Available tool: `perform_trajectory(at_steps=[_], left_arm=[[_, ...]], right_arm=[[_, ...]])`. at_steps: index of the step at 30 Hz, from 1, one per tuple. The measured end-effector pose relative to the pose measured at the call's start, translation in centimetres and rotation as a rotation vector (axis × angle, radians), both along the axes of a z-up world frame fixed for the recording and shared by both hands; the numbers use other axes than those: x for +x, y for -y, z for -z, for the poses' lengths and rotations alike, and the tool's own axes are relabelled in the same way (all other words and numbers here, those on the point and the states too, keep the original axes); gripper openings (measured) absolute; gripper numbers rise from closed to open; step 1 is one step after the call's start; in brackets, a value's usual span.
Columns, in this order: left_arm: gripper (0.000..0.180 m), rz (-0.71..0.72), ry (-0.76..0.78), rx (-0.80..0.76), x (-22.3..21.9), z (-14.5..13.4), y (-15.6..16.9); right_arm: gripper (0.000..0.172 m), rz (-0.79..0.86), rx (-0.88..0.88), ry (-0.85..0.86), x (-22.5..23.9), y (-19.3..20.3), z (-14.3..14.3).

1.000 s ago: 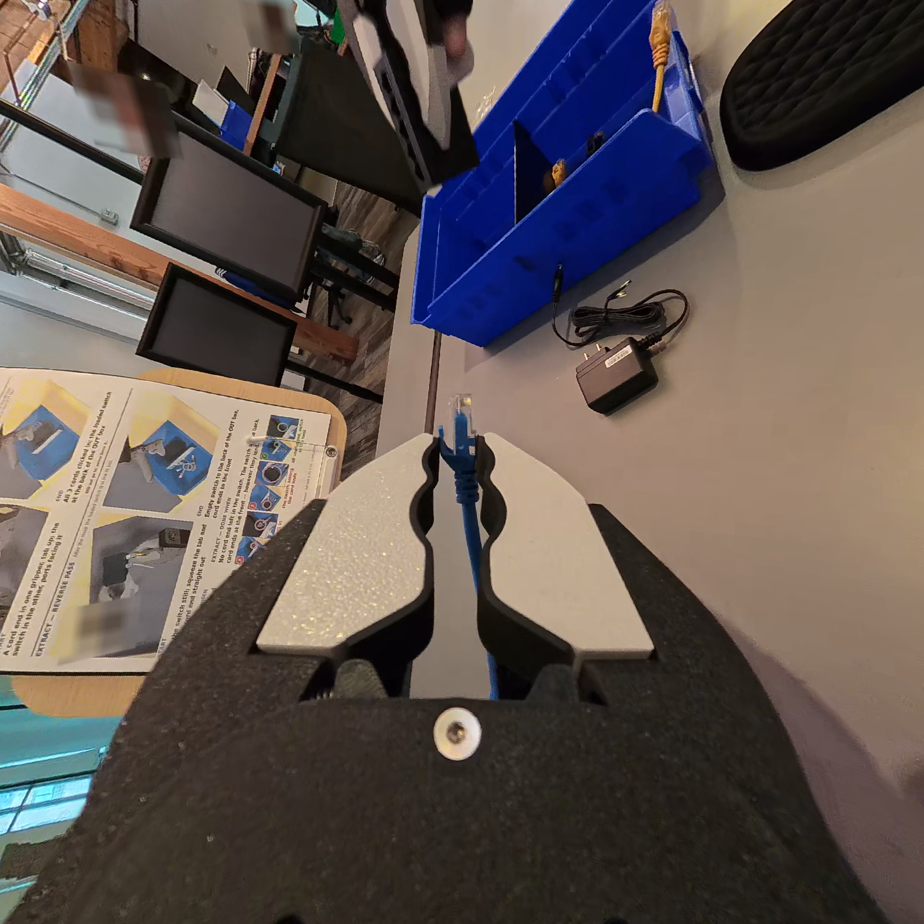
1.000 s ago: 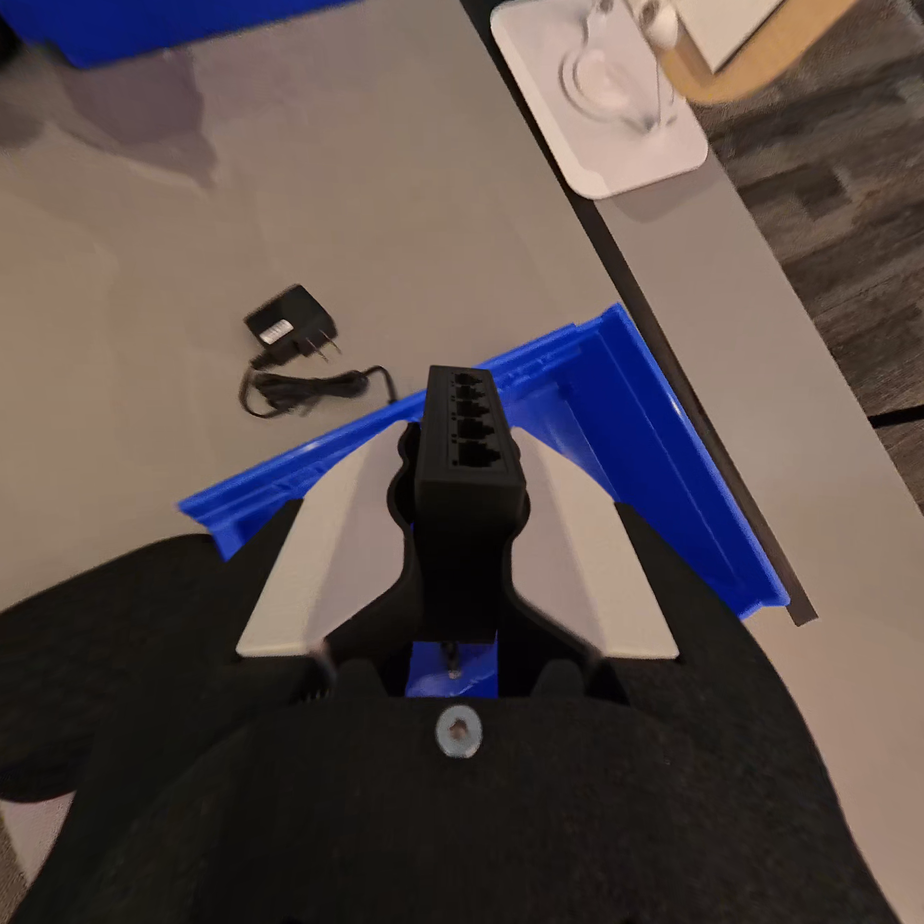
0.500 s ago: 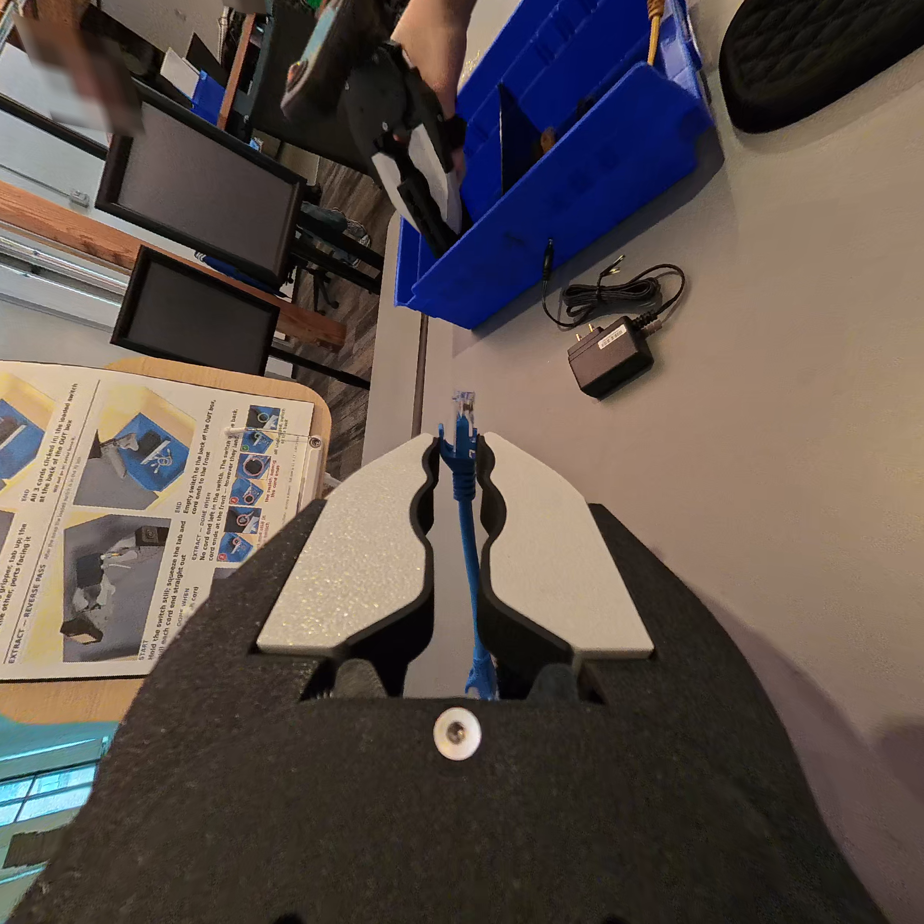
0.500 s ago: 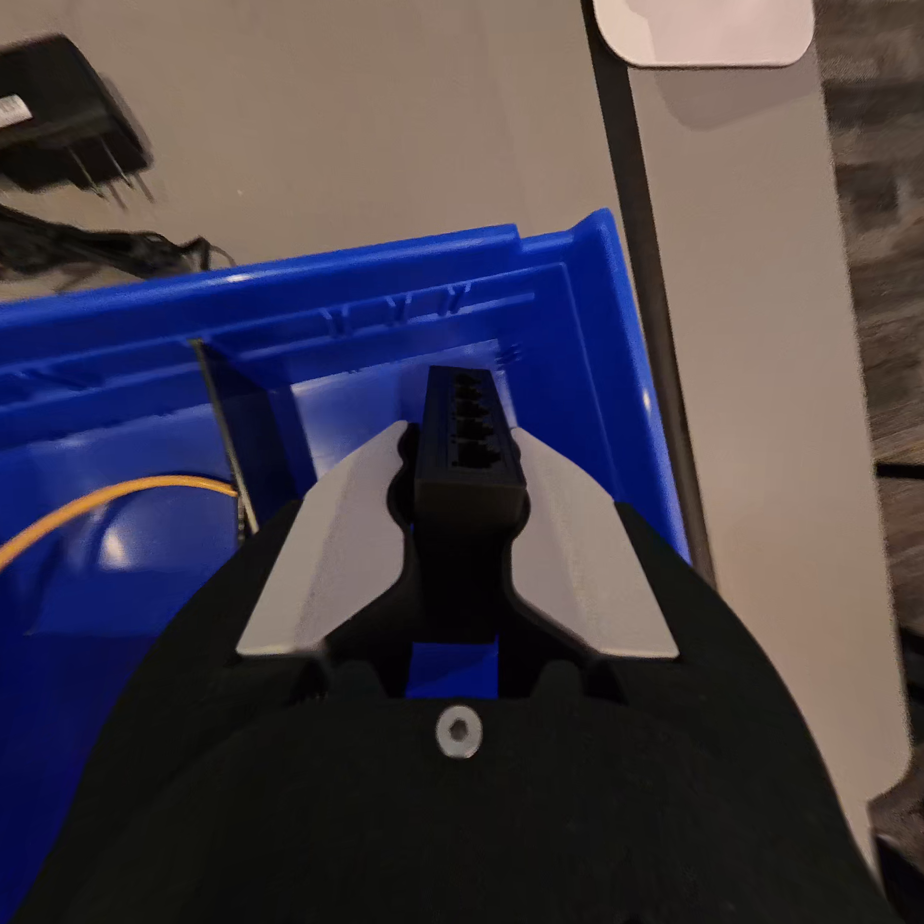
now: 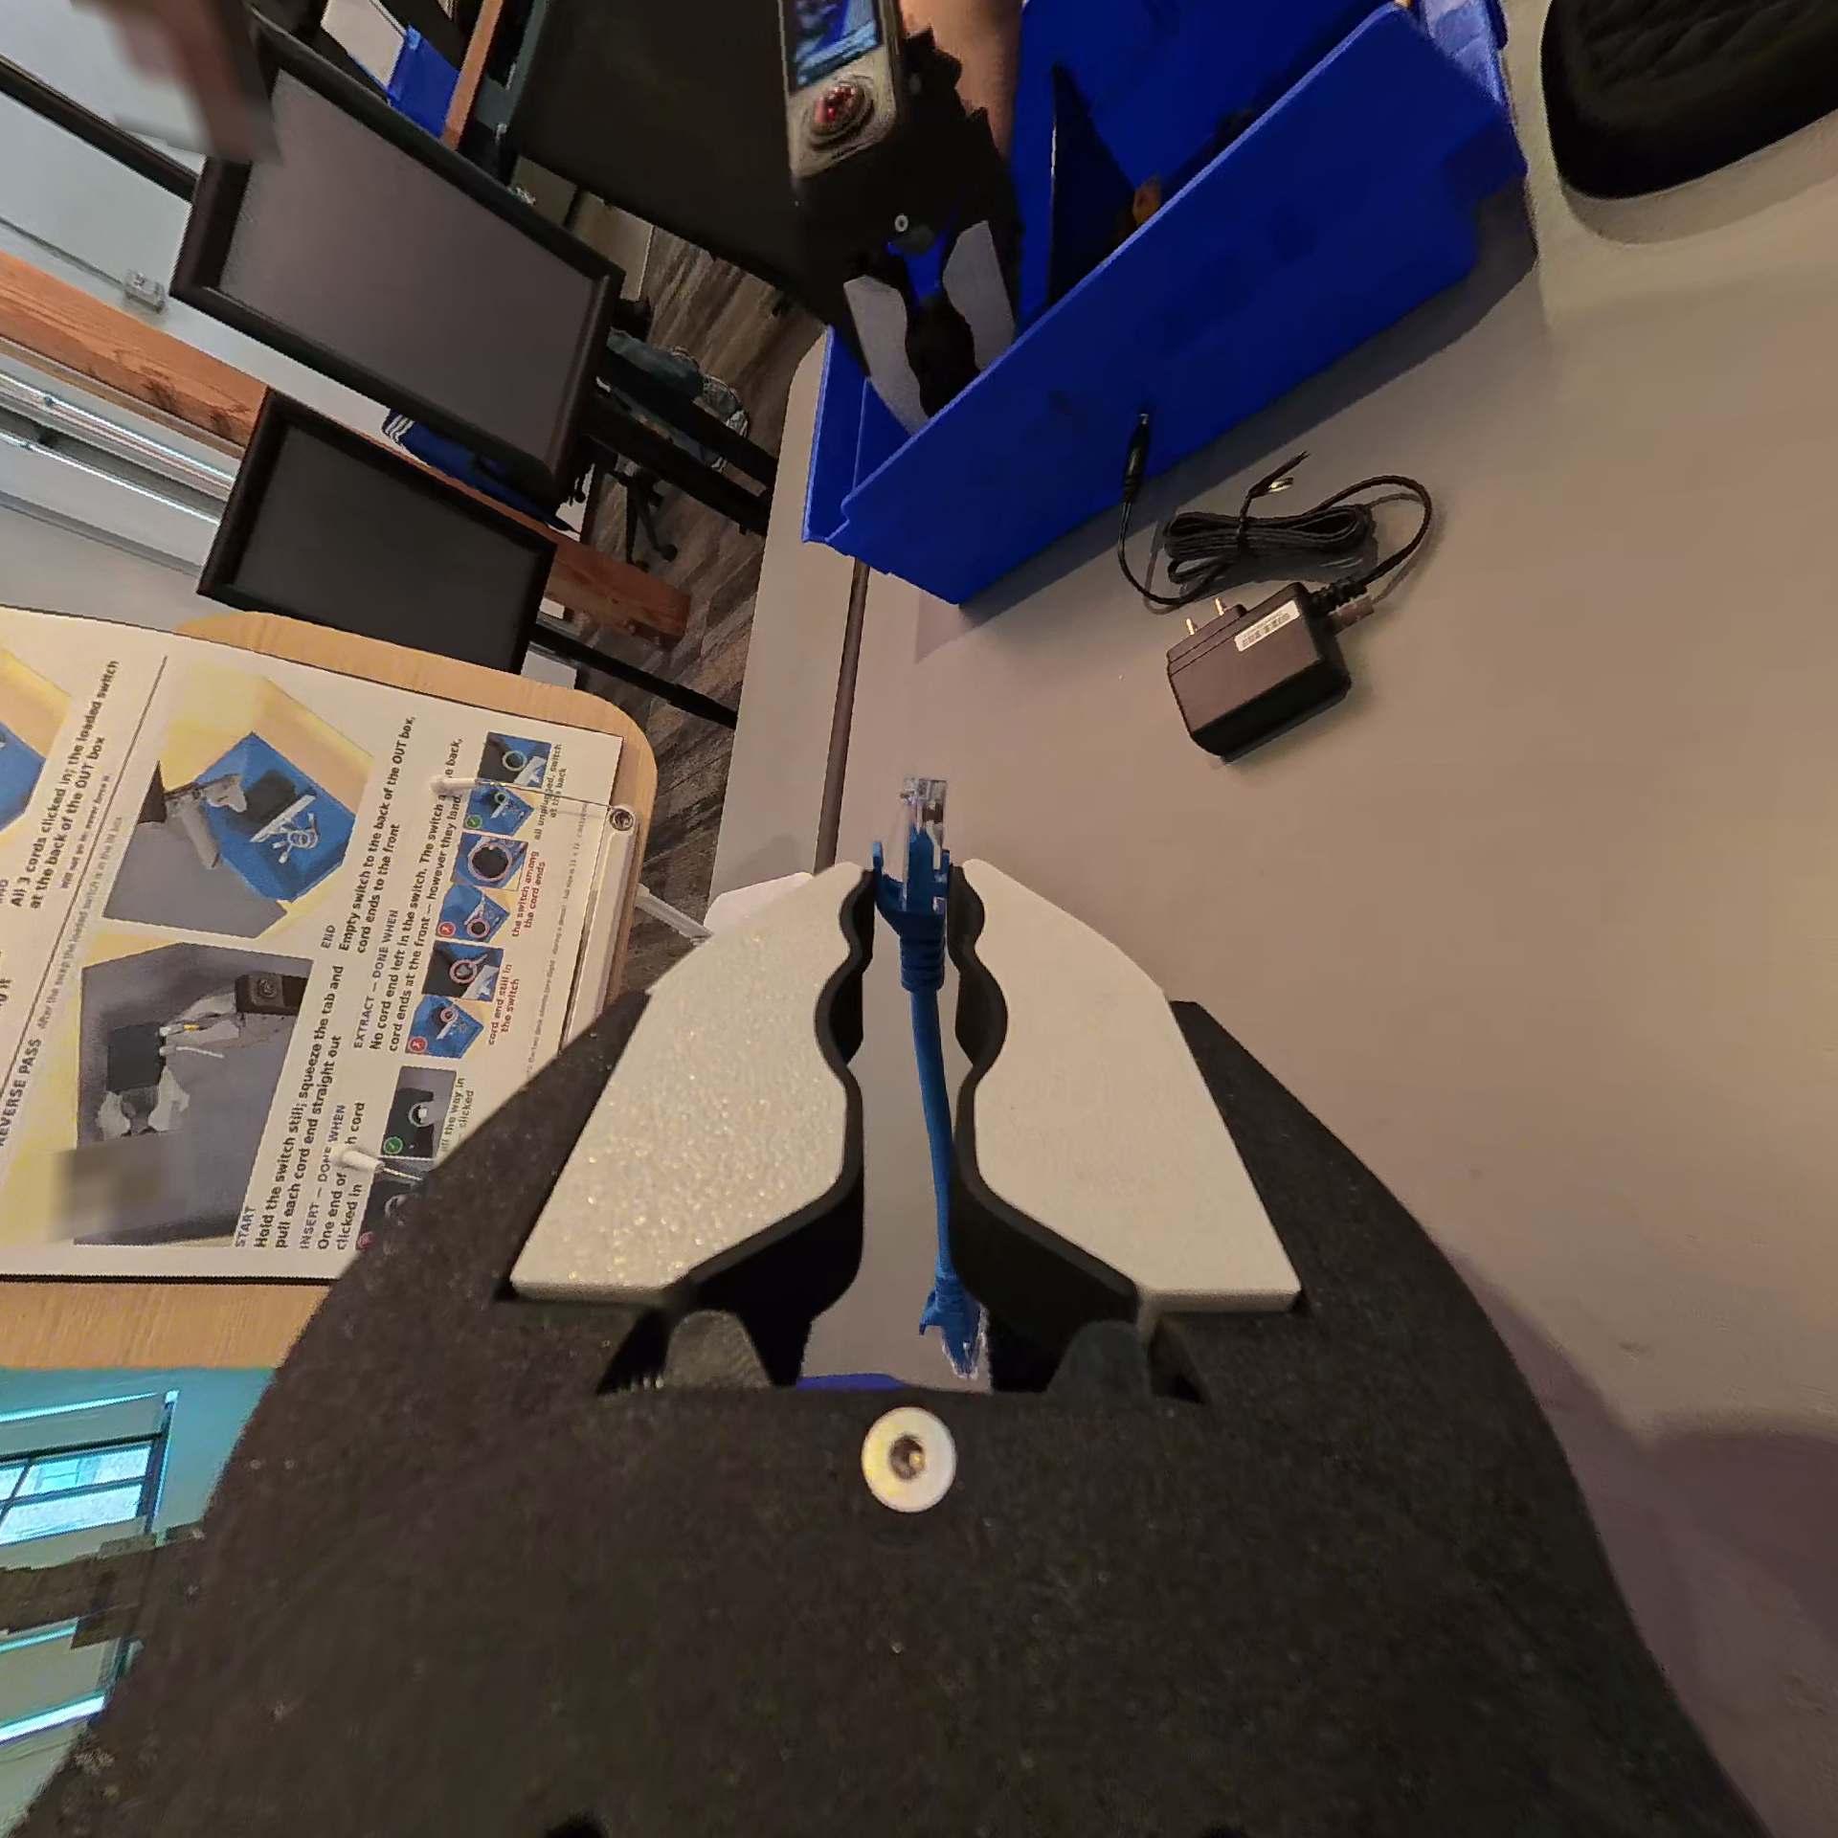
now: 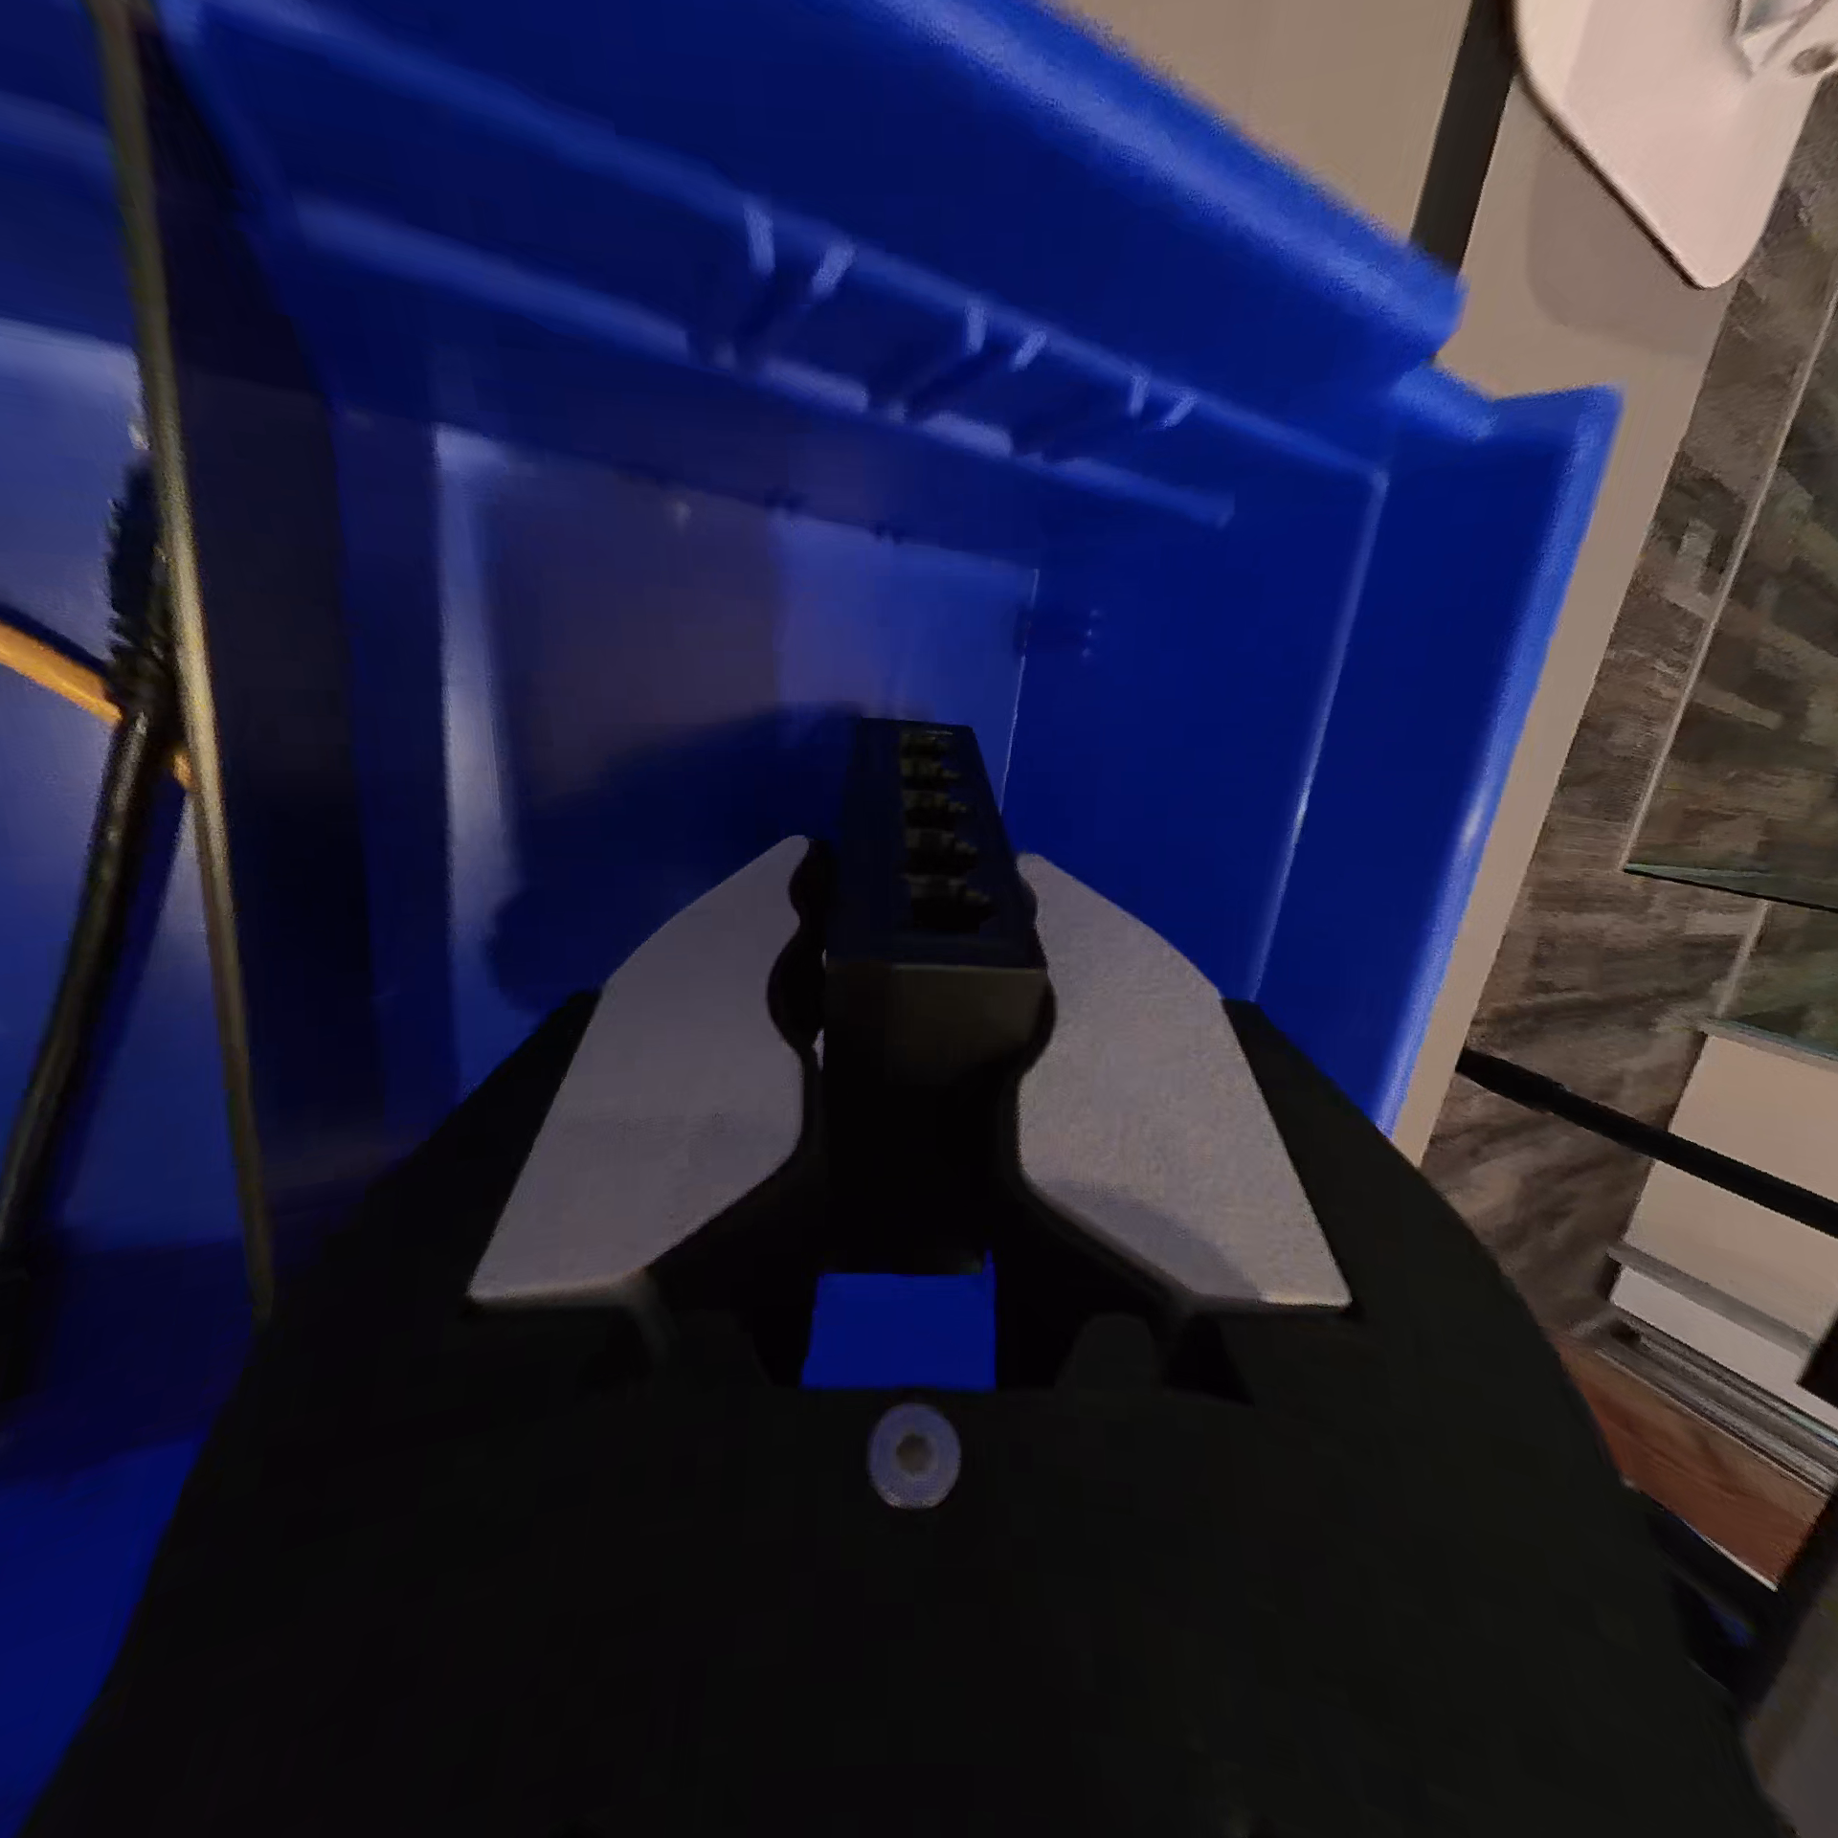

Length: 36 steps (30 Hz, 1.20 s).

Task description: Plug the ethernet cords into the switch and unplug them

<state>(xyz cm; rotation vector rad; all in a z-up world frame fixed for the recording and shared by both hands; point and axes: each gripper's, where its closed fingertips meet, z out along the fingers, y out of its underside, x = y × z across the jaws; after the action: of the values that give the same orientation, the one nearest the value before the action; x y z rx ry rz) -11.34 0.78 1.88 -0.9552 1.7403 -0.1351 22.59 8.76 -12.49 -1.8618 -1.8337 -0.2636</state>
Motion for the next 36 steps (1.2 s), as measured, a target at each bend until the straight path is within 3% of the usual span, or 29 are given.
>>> perform_trajectory(at_steps=[11, 17, 28, 32, 36], left_arm=[[0.013, -0.031, -0.026, -0.023, 0.2, 1.1, -1.0], [0.013, -0.032, -0.027, -0.033, 0.2, 1.1, -1.1], [0.013, -0.025, -0.016, -0.033, 0.3, 0.7, -0.6], [0.013, -0.018, -0.006, -0.032, 0.5, 0.5, -0.4], [0.013, 0.008, 0.041, -0.061, 0.9, -0.2, 0.3]], right_arm=[[0.039, 0.072, -0.129, 0.026, 1.2, 1.7, 0.8], [0.048, 0.130, -0.157, 0.075, 2.8, 2.5, -1.3], [0.041, 0.336, -0.161, 0.182, 7.0, 4.3, -4.6], [0.041, 0.390, -0.068, 0.031, 3.8, 4.5, -7.9], [0.039, 0.291, -0.010, -0.254, -6.4, 6.5, -13.6]])
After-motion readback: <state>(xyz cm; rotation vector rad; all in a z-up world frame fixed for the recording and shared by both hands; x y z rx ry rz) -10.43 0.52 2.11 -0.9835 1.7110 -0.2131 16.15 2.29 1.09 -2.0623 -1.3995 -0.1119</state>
